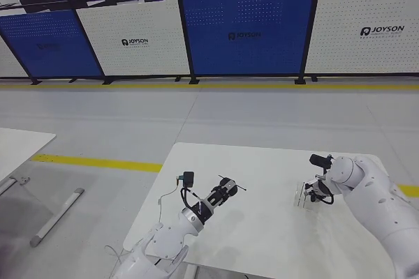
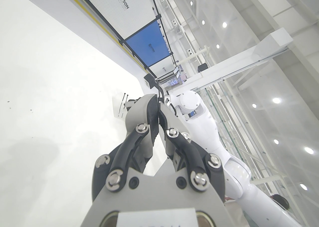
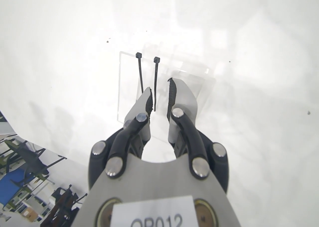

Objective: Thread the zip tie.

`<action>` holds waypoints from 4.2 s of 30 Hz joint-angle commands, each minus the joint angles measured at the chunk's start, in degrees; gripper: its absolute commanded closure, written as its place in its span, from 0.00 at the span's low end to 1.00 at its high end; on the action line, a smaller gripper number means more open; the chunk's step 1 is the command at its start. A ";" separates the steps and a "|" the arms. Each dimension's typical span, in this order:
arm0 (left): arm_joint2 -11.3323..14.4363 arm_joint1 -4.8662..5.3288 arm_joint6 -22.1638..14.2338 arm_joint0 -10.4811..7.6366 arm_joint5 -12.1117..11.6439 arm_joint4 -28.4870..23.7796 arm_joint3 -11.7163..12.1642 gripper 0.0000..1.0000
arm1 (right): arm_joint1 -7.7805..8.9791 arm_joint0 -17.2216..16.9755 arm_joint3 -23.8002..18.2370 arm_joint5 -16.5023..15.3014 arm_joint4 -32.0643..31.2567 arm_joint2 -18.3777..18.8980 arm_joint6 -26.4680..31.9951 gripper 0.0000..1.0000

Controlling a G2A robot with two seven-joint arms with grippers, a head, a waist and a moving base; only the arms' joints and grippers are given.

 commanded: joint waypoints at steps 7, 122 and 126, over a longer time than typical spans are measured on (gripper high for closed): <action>0.00 0.00 0.00 0.00 0.00 0.00 0.00 1.00 | -1.80 1.24 4.19 -1.72 0.12 -0.70 -0.11 0.85; 4.04 -0.78 4.59 -3.17 3.29 5.95 2.35 1.00 | 12.94 -39.87 -55.02 -16.89 -3.96 35.19 -34.59 1.00; 6.35 -1.41 5.11 -5.38 4.06 5.09 5.83 1.00 | 12.54 -43.15 -57.23 -18.04 -1.43 34.61 -39.12 1.00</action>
